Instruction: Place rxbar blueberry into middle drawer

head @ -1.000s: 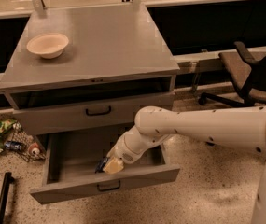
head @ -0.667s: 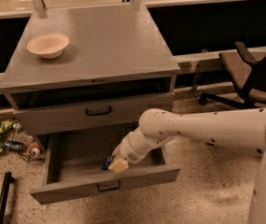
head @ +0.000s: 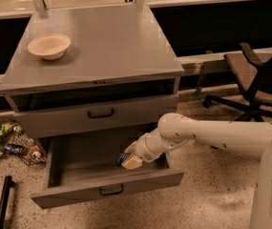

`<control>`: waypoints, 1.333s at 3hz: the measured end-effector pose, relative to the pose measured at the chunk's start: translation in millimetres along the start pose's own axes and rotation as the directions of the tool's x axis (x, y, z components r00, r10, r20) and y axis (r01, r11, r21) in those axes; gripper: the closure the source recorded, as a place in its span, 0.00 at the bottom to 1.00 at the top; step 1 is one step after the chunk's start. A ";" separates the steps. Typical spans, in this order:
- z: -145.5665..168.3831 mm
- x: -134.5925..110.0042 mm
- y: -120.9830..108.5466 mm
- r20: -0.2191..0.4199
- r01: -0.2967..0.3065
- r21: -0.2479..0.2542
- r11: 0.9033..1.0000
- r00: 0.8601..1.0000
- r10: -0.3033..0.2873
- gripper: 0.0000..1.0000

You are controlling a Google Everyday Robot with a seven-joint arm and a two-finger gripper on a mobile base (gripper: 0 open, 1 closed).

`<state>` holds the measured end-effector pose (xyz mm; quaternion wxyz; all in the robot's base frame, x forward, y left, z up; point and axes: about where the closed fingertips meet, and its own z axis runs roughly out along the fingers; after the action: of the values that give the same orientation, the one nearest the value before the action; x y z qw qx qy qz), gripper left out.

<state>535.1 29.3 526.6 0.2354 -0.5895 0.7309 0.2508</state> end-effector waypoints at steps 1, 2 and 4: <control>10.0 28.6 -21.3 0.027 -0.054 0.012 0.998 0.998 0.053 1.00; 25.4 43.7 -40.7 0.064 -0.088 0.024 0.996 0.994 0.086 1.00; 50.2 46.8 -73.0 0.084 -0.133 0.076 0.988 0.988 0.127 0.59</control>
Offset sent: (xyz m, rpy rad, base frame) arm 0.0585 -0.0317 -0.0793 0.1079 0.0241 -0.1444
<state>599.9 13.7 451.8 0.2710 -0.5200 0.7675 0.2590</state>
